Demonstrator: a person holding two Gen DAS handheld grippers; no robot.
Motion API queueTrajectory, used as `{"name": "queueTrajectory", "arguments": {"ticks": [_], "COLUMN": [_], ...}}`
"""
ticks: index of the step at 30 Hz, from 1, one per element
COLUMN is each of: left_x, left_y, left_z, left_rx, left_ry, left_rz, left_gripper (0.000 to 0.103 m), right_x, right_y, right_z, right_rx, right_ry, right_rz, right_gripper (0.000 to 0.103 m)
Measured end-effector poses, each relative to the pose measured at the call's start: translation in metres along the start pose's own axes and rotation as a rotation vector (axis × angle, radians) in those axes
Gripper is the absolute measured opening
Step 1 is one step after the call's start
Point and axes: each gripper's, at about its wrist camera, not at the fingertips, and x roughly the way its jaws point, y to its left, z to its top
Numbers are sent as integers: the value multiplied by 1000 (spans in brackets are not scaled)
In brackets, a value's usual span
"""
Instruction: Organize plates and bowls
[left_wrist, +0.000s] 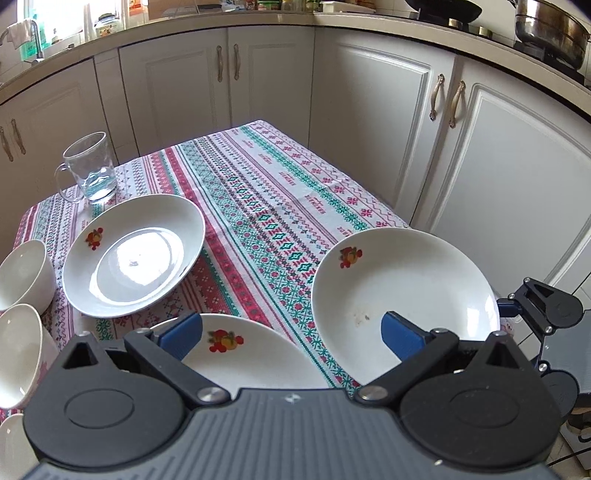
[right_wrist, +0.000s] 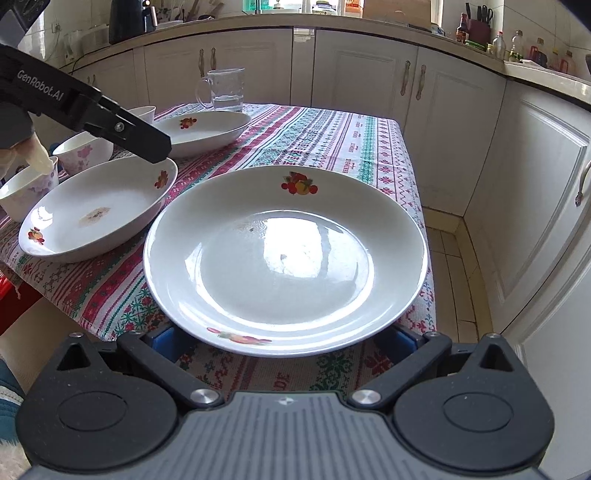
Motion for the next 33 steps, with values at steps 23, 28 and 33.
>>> {"name": "queueTrajectory", "arguments": {"ticks": [23, 28, 33], "left_x": [92, 101, 108], "left_y": [-30, -31, -31], "left_z": [44, 50, 54], "left_rx": [172, 173, 179], "left_ry": [231, 253, 279], "left_rz": [-226, -239, -252], "left_gripper": [78, 77, 77], "right_x": [-5, -4, -4], "right_y": [-13, -15, -16], "right_z": [-8, -7, -6], "right_rx": [-53, -69, -86], "right_ry": [-63, -61, -59], "right_rz": [77, 94, 104], "right_gripper": [103, 103, 103]}}
